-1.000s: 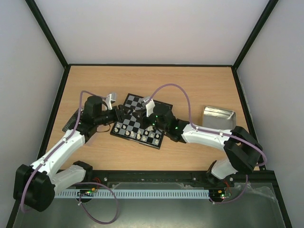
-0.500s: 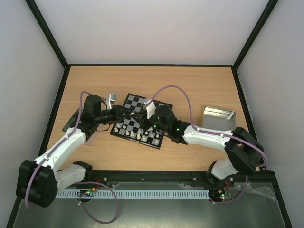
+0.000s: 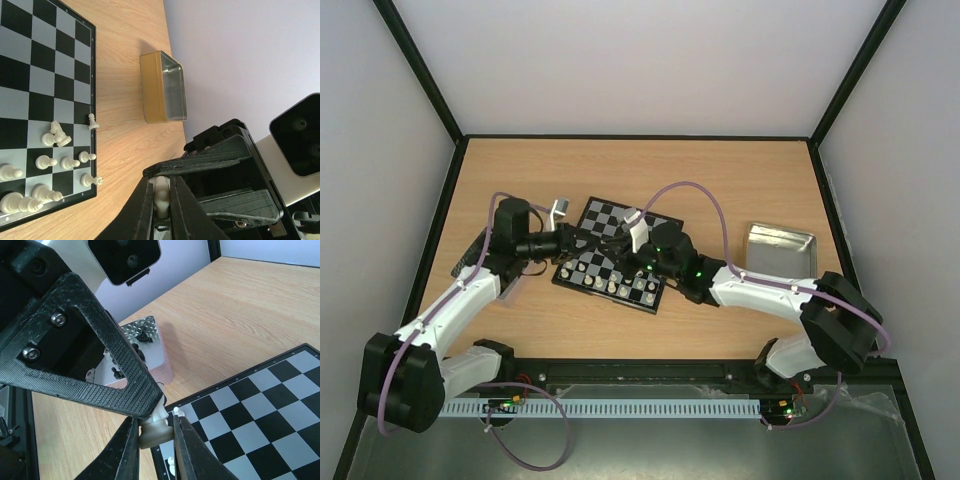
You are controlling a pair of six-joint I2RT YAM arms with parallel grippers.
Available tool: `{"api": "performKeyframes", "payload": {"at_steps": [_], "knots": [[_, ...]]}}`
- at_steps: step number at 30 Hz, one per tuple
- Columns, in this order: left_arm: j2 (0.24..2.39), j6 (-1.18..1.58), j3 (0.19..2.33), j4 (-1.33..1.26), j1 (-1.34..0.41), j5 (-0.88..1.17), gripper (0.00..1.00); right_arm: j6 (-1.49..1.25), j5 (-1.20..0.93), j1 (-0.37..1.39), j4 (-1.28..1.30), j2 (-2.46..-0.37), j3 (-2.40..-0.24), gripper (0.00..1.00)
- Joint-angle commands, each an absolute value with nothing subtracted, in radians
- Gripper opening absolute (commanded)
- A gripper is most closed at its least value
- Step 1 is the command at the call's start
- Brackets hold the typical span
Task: Set up the chess pieces on the board
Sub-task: Place the chess piece on the chessboard.
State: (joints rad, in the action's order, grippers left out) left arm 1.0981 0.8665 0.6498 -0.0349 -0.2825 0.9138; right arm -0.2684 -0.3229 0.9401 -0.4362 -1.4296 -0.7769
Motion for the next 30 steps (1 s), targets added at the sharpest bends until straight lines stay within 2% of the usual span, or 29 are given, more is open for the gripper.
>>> {"api": "performKeyframes", "payload": {"at_steps": [1, 3, 8, 11, 16, 21, 26, 30], "knots": [[1.109, 0.809, 0.685, 0.013, -0.279, 0.992, 0.05, -0.242, -0.365, 0.939, -0.481, -1.405, -0.764, 0.15], [1.109, 0.793, 0.689, 0.026, -0.275, 0.982, 0.03, -0.244, -0.366, 0.939, -0.472, -1.404, -0.767, 0.17], [1.092, 0.711, 0.705, 0.104, -0.272, 0.881, 0.02, -0.270, -0.314, 0.939, -0.406, -1.400, -0.785, 0.49], [1.071, 0.625, 0.728, 0.207, -0.273, 0.726, 0.02, -0.276, -0.273, 0.939, -0.398, -1.381, -0.771, 0.60], [0.992, 0.527, 0.743, 0.368, -0.292, 0.379, 0.02, -0.314, -0.149, 0.939, -0.393, -1.333, -0.743, 0.63], [0.963, 0.517, 0.728, 0.438, -0.390, 0.063, 0.02, -0.404, 0.164, 0.937, -0.382, -1.315, -0.722, 0.63], [0.992, 0.570, 0.694, 0.455, -0.530, -0.152, 0.02, -0.477, 0.331, 0.931, -0.363, -1.330, -0.715, 0.64], [1.042, 0.623, 0.684, 0.472, -0.592, -0.222, 0.02, -0.526, 0.375, 0.916, -0.354, -1.329, -0.700, 0.64]]}}
